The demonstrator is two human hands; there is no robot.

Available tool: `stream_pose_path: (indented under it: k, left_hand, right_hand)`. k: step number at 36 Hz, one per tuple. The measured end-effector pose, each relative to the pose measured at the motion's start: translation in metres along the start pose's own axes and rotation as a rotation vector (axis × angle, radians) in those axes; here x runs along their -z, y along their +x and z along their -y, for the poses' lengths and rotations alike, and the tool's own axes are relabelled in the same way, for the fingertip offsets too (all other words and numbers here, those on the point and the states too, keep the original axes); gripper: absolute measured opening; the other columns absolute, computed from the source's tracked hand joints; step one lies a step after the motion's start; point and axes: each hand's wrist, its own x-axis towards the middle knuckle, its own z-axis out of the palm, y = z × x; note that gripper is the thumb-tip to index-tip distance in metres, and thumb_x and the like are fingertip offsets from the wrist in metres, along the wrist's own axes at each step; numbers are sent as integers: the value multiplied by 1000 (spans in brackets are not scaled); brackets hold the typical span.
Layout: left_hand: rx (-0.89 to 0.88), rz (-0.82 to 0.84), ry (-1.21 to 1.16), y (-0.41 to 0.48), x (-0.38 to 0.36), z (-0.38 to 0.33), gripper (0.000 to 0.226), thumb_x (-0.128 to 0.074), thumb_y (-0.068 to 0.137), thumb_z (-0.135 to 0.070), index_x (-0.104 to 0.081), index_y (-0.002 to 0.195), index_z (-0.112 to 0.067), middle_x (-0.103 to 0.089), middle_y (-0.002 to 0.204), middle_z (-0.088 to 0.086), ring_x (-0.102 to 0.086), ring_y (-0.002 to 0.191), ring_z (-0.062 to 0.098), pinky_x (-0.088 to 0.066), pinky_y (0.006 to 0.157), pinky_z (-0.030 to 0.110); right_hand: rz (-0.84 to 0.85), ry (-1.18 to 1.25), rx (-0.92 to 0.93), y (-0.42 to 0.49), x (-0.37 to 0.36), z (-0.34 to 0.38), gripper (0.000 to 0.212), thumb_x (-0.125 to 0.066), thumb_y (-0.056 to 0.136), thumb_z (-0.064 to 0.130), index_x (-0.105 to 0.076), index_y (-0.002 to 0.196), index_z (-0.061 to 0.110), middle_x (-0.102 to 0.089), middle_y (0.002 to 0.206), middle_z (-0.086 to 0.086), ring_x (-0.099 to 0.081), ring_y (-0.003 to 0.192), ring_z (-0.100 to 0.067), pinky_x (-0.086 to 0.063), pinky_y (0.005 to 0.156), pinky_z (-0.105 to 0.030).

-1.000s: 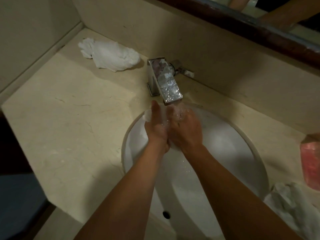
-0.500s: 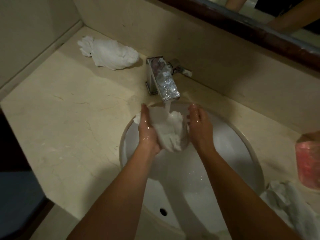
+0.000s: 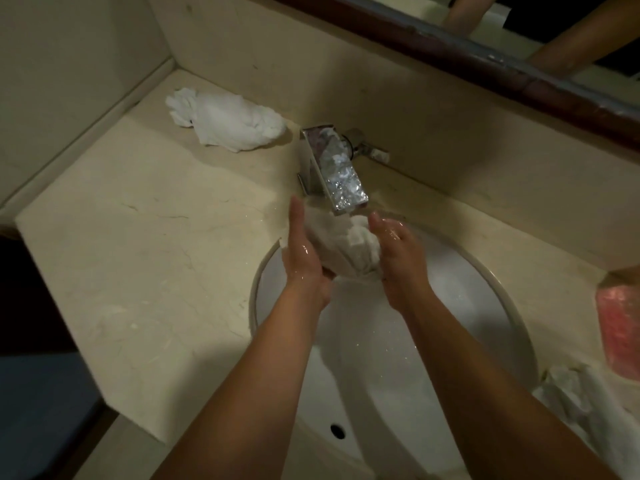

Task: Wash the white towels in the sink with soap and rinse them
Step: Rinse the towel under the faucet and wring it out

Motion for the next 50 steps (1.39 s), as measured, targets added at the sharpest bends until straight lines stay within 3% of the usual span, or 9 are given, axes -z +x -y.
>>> stream_pose_path:
  k: [5, 15, 20, 24, 29, 37, 43, 48, 50]
  left_hand:
    - [-4, 55, -68, 13, 5, -1, 118, -96, 51, -72, -63, 142, -6, -67, 138, 25, -68, 124, 45, -50, 110, 63]
    - [-119, 252, -33, 9, 9, 2, 128, -79, 58, -89, -56, 148, -1, -61, 143, 30, -60, 134, 47, -40, 119, 65]
    - [-106, 201, 41, 11, 14, -11, 120, -59, 70, -97, -52, 154, -12, -62, 147, 20, -59, 138, 38, -37, 123, 60]
    - [-155, 153, 13, 11, 18, -13, 97, -47, 87, -84, -62, 144, -7, -70, 135, 21, -66, 129, 37, -46, 116, 58]
    - [-131, 1, 15, 11, 5, -2, 102, -81, 64, -85, -66, 139, -18, -73, 131, 15, -71, 121, 38, -52, 107, 64]
    - [-338, -80, 44, 15, -7, 6, 67, -77, 89, -57, -67, 133, -7, -75, 125, 17, -69, 121, 38, -53, 107, 61]
    - [-177, -26, 70, 7, -21, 20, 104, -65, 62, -90, -72, 129, -11, -79, 117, 14, -75, 112, 34, -57, 101, 61]
    - [-119, 83, 53, 4, -18, 18, 102, -61, 78, -89, -64, 143, -11, -72, 132, 18, -69, 123, 37, -56, 106, 54]
    - [-46, 82, 67, 5, -15, 14, 114, -61, 65, -99, -61, 148, -21, -72, 135, 12, -69, 125, 32, -54, 110, 51]
  right_hand:
    - [110, 367, -127, -5, 8, -1, 37, -79, 80, 47, -74, 91, 11, -77, 92, -12, -76, 83, -28, -64, 70, -37]
    - [169, 460, -433, -7, 6, -8, 72, -50, 96, 74, -65, 137, 17, -72, 132, -17, -75, 105, -39, -63, 74, -58]
    - [167, 409, -345, -5, -5, 3, 50, -47, 107, 54, -71, 118, 12, -80, 106, -16, -77, 95, -35, -65, 66, -45]
    - [78, 321, -159, -1, -5, 1, 67, -56, 97, 54, -63, 139, 2, -73, 126, -24, -74, 112, -35, -64, 87, -46]
    - [13, 268, -118, -4, -3, -5, 63, -60, 96, 58, -69, 131, 7, -76, 123, -19, -73, 117, -35, -55, 106, -55]
    - [-205, 308, -323, 8, -11, 7, 59, -46, 104, 67, -72, 108, 15, -82, 87, -2, -80, 74, -17, -59, 54, -26]
    - [-244, 328, -313, 14, 14, 11, 64, -49, 99, 75, -77, 105, 18, -83, 98, -5, -81, 83, -24, -62, 73, -34]
    - [5, 391, -224, 11, 33, 4, 77, -44, 99, 74, -72, 134, 11, -73, 132, -14, -72, 121, -30, -55, 103, -42]
    - [46, 440, -165, 7, 36, 5, 64, -51, 96, 64, -80, 115, 10, -78, 119, -13, -74, 114, -29, -58, 95, -36]
